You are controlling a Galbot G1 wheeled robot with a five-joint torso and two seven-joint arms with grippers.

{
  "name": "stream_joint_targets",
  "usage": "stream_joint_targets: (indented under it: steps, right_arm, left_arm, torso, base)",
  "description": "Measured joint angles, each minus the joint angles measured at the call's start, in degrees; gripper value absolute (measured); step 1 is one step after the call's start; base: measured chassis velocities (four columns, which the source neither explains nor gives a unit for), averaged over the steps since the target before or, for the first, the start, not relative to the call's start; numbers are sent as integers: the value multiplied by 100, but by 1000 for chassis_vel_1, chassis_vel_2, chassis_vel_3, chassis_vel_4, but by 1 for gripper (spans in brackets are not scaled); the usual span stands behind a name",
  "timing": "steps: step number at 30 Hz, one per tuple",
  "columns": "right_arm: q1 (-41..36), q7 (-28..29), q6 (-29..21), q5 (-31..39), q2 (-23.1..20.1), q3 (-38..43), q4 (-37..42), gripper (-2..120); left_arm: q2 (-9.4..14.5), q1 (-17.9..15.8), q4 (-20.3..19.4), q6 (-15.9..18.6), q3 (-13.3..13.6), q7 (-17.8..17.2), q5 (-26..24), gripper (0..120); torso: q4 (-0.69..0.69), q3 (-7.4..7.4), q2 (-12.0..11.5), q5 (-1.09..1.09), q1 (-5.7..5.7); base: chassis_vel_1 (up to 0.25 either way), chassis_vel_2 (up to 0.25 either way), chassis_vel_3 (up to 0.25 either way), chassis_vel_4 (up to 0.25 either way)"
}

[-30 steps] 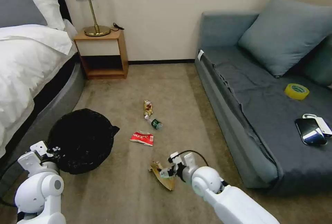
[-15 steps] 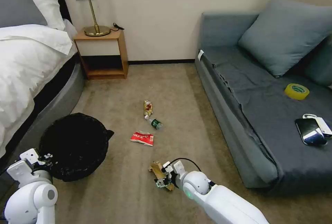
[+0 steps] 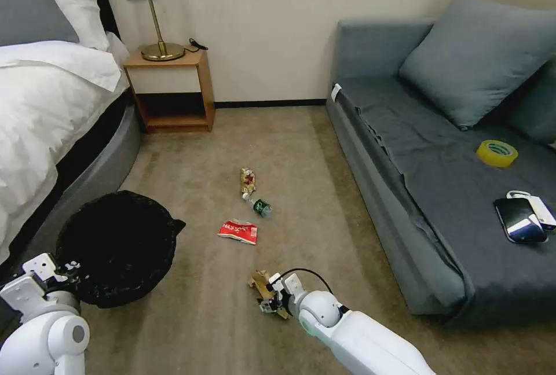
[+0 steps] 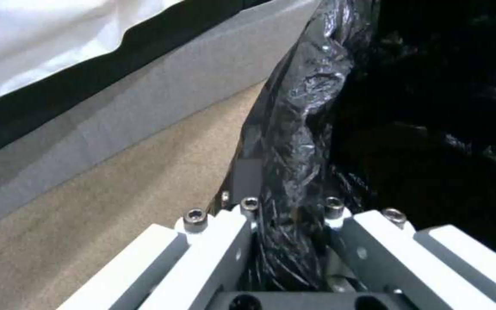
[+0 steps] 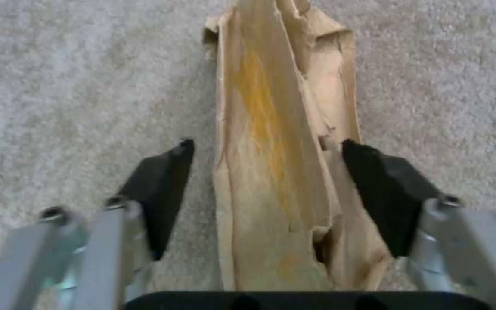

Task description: Pick up the trash bin, then pick up the garbage on the floor and place it into the trash bin.

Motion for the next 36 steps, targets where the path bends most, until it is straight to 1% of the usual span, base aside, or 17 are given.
stream_joint_targets:
  steps: [4, 5, 8, 9, 12, 13, 14, 17, 23, 26, 28, 30, 31, 32, 34, 35, 36]
  right_arm:
    - [-30, -15, 69, -17, -23, 20, 2, 47]
    - [-30, -15, 69, -17, -23, 20, 2, 47]
    - [-78, -17, 117, -37, -38, 34, 6, 33]
    - [-78, -17, 117, -37, -38, 34, 6, 33]
    - [-113, -21, 145, -53, -54, 39, 12, 18]
    - [-122, -23, 153, -59, -62, 39, 19, 14]
    - [-122, -23, 153, -59, -62, 39, 19, 14]
    - [-158, -25, 173, -60, -98, 49, 104, 1]
    - [-199, -6, 191, 2, -200, 97, 307, 0]
    - [-280, 150, 309, 266, -637, 178, 954, 0]
    - [-277, 177, 319, 304, -698, 195, 1044, 0]
    - [-83, 422, 289, 787, -985, 296, 1861, 0]
    - [-83, 422, 289, 787, -985, 296, 1861, 0]
    - [2, 506, 261, 945, -1014, 305, 2073, 0]
    - [354, 803, 196, 1507, -997, 244, 2693, 0]
    - [586, 1001, 184, 1805, -883, 157, 2951, 0]
    - [586, 1001, 184, 1805, -883, 157, 2951, 0]
  left_arm:
    - [0, -6, 27, -15, 11, 8, 24, 3]
    - [0, -6, 27, -15, 11, 8, 24, 3]
    - [-7, -7, 36, -23, 32, 15, 39, 3]
    - [-7, -7, 36, -23, 32, 15, 39, 3]
    - [-13, 0, 39, -32, 40, 21, 50, 3]
    - [-15, 3, 38, -37, 41, 23, 50, 3]
    - [-15, 3, 38, -37, 41, 23, 50, 3]
    - [-21, 18, 34, -45, 42, 29, 59, 3]
    - [-26, 26, 29, -46, 54, 32, 62, 3]
    - [-13, 35, 29, -46, 62, 32, 61, 3]
    - [-11, 37, 29, -46, 71, 32, 61, 3]
    - [-4, 61, 28, -46, 149, 35, 71, 3]
    - [-4, 61, 28, -46, 149, 35, 71, 3]
    - [-11, 62, 28, -46, 165, 37, 76, 3]
    - [-31, 61, 45, -47, 192, 45, 127, 3]
    - [-44, 63, 52, -51, 214, 53, 164, 3]
    - [-44, 63, 52, -51, 214, 53, 164, 3]
  torso:
    - [0, 0, 0, 0, 0]
    - [0, 0, 0, 0, 0]
    - [0, 0, 0, 0, 0]
    - [0, 0, 0, 0, 0]
    - [0, 0, 0, 1, 0]
    - [0, 0, 0, 1, 0]
    - [0, 0, 0, 1, 0]
    - [0, 0, 0, 1, 0]
    - [1, 0, 0, 1, 0]
    - [0, 0, 0, 2, 0]
    - [0, 0, 0, 1, 0]
    - [-2, 0, 0, 1, 0]
    - [-2, 0, 0, 1, 0]
    - [-2, 0, 0, 0, 0]
    - [-1, 0, 0, 0, 0]
    - [-1, 0, 0, -1, 0]
    - [-1, 0, 0, -1, 0]
  base:
    - [0, 0, 0, 0]
    - [0, 0, 0, 0]
    - [0, 0, 0, 0]
    - [0, 0, 0, 0]
    - [0, 0, 0, 0]
    - [0, 0, 0, 0]
    - [0, 0, 0, 0]
    - [0, 0, 0, 0]
    - [0, 0, 0, 0]
    - [0, 0, 0, 0]
    - [0, 0, 0, 0]
    - [0, 0, 0, 0]
    - [0, 0, 0, 0]
    - [0, 0, 0, 0]
    - [0, 0, 0, 0]
    - [0, 0, 0, 0]
    - [0, 0, 0, 0]
